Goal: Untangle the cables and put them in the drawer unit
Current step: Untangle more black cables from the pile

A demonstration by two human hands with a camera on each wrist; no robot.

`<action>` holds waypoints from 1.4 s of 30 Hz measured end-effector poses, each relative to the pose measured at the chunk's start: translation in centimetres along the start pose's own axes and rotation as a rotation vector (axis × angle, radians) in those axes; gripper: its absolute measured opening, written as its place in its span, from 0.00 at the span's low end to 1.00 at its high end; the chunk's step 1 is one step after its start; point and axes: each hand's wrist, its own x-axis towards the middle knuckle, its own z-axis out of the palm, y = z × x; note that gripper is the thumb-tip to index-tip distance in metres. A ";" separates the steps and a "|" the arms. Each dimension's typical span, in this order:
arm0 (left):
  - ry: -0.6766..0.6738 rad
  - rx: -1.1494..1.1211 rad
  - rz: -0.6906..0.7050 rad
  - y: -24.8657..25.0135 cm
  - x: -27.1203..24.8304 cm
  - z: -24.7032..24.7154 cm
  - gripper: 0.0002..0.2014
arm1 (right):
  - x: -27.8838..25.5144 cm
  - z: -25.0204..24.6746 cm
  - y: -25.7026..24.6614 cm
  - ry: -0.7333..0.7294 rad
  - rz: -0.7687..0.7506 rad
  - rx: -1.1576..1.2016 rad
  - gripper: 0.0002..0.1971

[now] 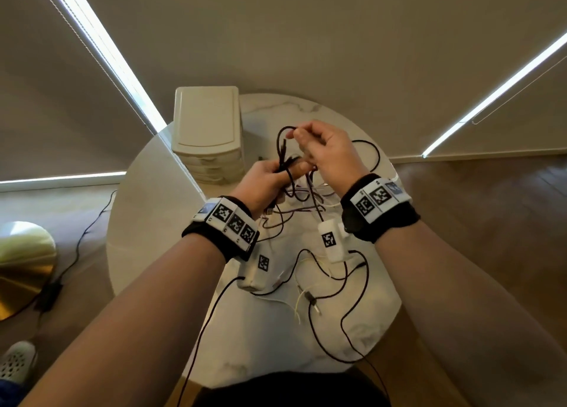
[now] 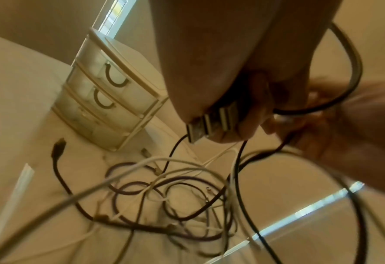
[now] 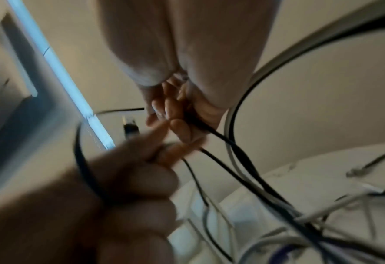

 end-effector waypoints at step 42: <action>0.393 -0.361 0.134 3.2 1.0 -0.8 0.06 | -0.7 -0.7 11.0 -0.099 0.088 -0.917 0.10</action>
